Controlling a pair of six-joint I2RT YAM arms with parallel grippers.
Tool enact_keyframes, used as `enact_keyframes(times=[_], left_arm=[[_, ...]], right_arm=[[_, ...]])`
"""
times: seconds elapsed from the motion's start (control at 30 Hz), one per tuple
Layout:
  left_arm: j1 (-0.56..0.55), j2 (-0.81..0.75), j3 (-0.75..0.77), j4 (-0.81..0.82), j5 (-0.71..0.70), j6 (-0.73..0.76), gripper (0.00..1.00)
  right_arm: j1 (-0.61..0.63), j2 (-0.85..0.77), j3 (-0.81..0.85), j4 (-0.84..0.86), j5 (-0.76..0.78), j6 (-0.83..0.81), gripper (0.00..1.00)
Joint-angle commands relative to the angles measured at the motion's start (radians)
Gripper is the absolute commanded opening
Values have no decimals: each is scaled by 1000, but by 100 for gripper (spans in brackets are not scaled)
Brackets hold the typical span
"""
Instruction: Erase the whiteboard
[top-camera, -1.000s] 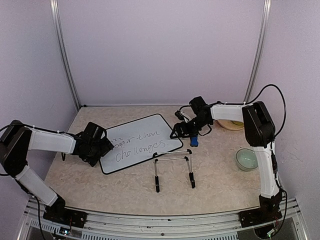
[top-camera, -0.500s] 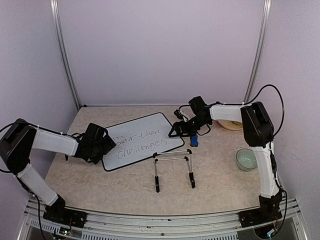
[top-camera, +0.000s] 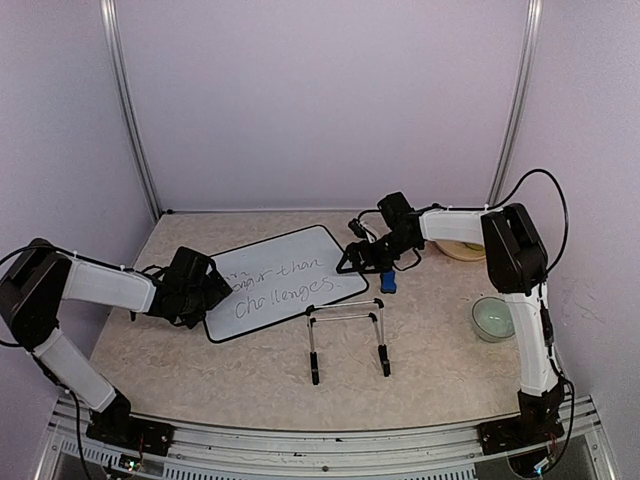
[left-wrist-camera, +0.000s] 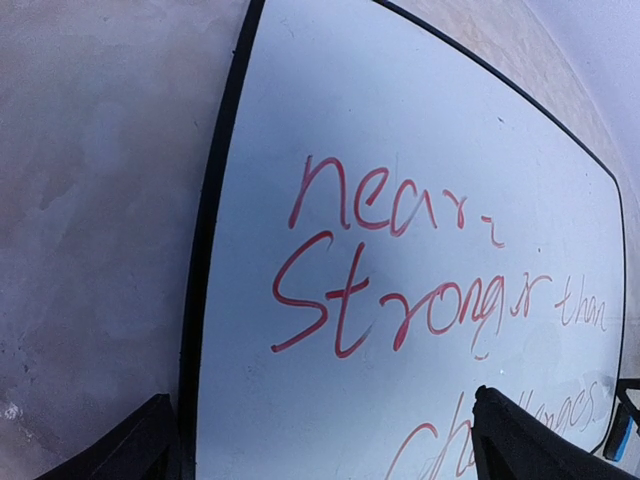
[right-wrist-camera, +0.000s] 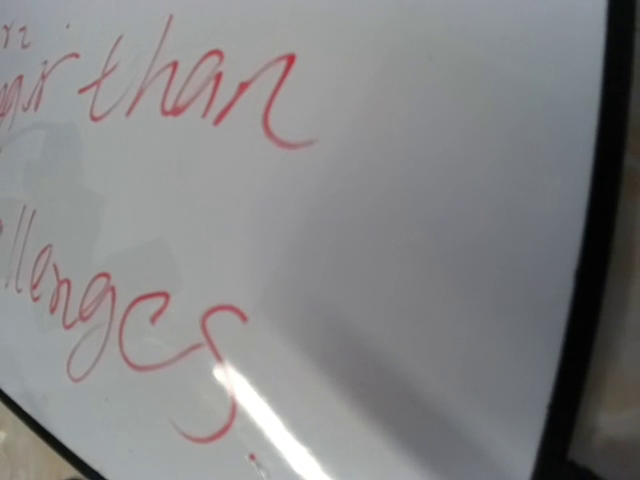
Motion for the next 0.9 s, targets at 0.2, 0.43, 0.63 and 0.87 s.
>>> enact_keyframes(times=[0.2, 0.43, 0.63, 0.87], left_arm=[[-54, -56, 26, 133, 157, -9, 98], [-54, -80, 44, 117, 145, 2, 98], [-54, -100, 50, 106, 132, 7, 98], [-55, -119, 92, -57, 71, 15, 98]], right_arm=[[99, -19, 5, -15, -205, -32, 99], [99, -59, 22, -13, -219, -25, 99], [99, -61, 50, -12, -229, -16, 99], [89, -49, 83, -84, -87, -40, 100]])
